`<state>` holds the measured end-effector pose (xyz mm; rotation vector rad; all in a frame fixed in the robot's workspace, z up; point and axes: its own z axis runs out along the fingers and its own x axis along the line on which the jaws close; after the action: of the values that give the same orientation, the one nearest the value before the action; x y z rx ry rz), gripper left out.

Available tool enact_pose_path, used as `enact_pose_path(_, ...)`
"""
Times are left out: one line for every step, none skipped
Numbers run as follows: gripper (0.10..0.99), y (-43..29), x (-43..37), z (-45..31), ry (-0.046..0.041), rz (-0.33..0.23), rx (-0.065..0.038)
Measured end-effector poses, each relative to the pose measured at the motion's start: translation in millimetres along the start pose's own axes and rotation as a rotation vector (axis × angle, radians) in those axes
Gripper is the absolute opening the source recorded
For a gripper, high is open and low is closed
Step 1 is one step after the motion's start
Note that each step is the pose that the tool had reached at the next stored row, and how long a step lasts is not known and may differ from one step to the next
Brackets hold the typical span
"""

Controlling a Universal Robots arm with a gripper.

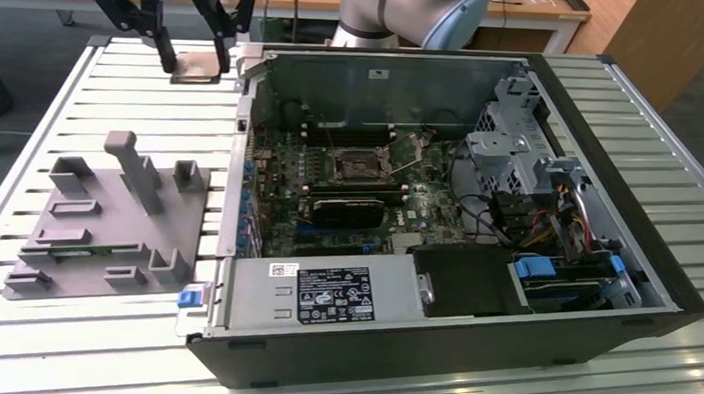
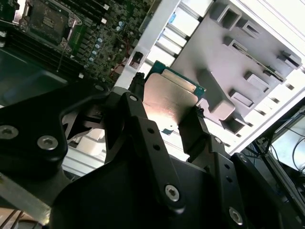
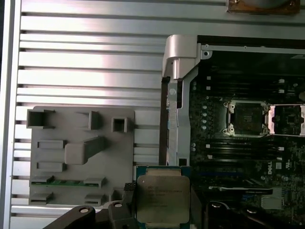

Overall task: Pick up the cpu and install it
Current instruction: 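Pick up the cpu and move it towards the insertion slot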

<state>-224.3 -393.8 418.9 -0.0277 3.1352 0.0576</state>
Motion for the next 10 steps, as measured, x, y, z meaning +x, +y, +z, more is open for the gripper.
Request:
enact_pose_path(0.541, 0.0, -1.8, 0.0, 0.0, 0.0, 0.0)
enact_pose_path(0.541, -0.1, -3.7, 0.0, 0.0, 0.0, 0.0)
enact_pose_path(0.541, -0.1, -5.5, 0.0, 0.0, 0.0, 0.0)
enact_pose_path(0.541, -0.1, -7.5, 0.0, 0.0, 0.0, 0.0)
enact_pose_path(0.541, -0.2, -9.4, 0.0, 0.0001, 0.0, 0.0)
enact_pose_path(0.541, -0.2, -11.2, 0.1, 0.0, 0.0, 0.0)
enact_pose_path(0.541, -0.2, -13.0, 0.1, 0.0001, 0.0, 0.0)
enact_pose_path(0.541, -0.3, -14.8, 0.1, 0.0, 0.0, 0.0)
enact_pose_path(0.541, -0.3, -16.7, 0.1, 0.0, 0.0, 0.0)
enact_pose_path(0.541, -0.3, -18.5, 0.1, 0.0, 0.0, 0.0)
